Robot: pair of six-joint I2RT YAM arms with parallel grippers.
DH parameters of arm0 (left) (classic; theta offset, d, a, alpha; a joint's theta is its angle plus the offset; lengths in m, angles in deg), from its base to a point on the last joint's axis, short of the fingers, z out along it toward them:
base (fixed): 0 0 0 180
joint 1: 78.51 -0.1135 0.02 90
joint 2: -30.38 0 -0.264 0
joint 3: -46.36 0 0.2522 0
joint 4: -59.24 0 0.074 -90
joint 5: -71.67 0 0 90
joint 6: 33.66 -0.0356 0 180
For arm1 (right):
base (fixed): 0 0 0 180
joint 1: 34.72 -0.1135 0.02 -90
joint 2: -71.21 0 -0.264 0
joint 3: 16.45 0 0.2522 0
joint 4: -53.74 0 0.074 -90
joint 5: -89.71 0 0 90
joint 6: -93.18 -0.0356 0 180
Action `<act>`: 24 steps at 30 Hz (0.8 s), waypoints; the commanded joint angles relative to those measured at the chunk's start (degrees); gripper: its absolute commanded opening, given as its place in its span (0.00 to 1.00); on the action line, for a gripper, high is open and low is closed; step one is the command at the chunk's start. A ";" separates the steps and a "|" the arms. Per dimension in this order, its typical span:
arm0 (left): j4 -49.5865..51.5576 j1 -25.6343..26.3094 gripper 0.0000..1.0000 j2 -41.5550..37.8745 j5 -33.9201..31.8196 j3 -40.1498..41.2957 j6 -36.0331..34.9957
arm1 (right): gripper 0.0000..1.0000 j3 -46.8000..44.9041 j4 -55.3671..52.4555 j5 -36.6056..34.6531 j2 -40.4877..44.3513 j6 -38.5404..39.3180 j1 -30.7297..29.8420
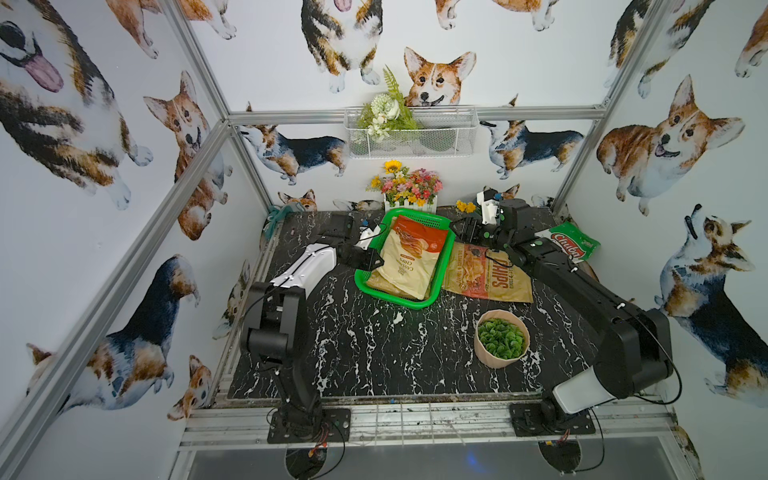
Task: Put the potato chips into the basket
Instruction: Place the potato chip in the basket.
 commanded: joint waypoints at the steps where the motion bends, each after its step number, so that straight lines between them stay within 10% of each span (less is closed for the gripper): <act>1: -1.18 -0.16 0.35 -4.80 -7.54 2.72 2.01 | 0.60 4.87 -6.11 -1.53 -3.40 4.99 -3.92; 24: -17.60 -2.38 0.48 -30.48 -27.95 19.21 13.02 | 0.68 38.73 -34.94 -26.68 -43.08 17.88 -24.05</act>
